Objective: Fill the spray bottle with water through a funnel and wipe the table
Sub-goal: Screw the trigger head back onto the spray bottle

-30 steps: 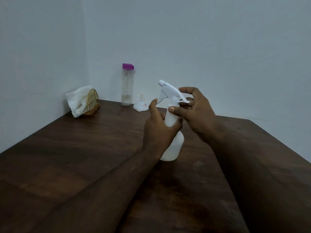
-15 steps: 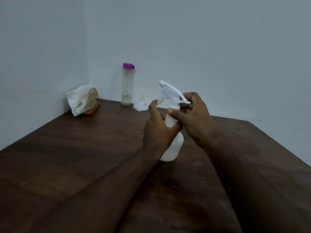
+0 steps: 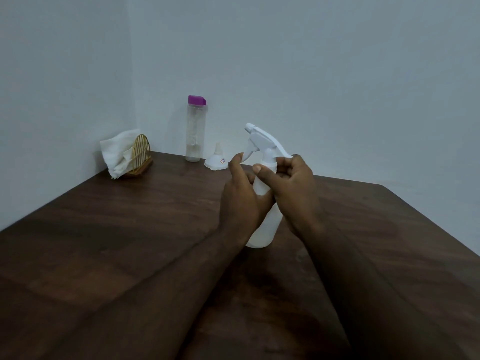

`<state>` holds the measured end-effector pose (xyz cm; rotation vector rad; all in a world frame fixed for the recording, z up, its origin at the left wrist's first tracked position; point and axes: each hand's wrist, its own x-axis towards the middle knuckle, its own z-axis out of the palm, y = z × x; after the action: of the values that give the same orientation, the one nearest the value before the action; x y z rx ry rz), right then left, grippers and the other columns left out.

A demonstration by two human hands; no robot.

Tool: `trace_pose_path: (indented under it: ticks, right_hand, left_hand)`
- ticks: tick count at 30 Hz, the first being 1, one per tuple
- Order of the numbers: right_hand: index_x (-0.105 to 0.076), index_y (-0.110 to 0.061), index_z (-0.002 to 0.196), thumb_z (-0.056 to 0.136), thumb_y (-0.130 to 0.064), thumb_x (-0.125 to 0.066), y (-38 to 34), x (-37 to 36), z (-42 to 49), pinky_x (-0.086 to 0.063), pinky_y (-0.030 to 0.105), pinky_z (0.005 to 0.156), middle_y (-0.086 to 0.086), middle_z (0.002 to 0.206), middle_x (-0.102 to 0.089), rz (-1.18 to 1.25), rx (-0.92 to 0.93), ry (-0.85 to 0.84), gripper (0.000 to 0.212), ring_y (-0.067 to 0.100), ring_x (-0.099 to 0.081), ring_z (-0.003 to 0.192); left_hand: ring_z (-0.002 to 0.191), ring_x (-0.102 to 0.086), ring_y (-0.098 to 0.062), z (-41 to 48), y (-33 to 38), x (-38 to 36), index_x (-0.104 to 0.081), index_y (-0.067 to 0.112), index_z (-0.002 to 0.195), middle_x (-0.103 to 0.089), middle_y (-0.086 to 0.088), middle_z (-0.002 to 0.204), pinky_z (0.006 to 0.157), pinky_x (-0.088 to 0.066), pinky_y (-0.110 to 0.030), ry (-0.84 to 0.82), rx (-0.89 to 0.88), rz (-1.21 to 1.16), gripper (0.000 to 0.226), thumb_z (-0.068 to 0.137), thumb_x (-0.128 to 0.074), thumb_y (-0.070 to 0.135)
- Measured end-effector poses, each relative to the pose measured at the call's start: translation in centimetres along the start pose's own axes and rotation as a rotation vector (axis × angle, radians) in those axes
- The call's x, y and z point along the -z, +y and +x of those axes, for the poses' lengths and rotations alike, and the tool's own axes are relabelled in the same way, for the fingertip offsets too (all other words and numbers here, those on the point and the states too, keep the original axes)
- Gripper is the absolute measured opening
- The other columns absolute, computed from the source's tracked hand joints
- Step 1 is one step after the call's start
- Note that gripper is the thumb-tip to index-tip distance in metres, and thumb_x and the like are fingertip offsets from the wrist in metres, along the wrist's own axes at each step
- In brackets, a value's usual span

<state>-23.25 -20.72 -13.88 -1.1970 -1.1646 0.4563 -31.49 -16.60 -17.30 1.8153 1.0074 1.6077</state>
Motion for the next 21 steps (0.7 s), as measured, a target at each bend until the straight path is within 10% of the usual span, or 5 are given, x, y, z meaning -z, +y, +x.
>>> trace_pose_path:
  ticks: [21]
  right_hand:
    - [-0.056, -0.016, 0.112, 0.087, -0.027, -0.072, 1.0, -0.8, -0.6, -0.059, 0.033, 0.081, 0.002, 0.102, -0.073, 0.097, 0.027, 0.012, 0.031, 0.014, -0.072, 0.092]
  left_hand:
    - [0.078, -0.061, -0.005, 0.1, -0.1, -0.1, -0.024, 0.013, 0.143, -0.059, 0.016, 0.08, 0.071, -0.054, -0.033, -0.019, -0.002, -0.001, 0.075, 0.086, -0.069, 0.03]
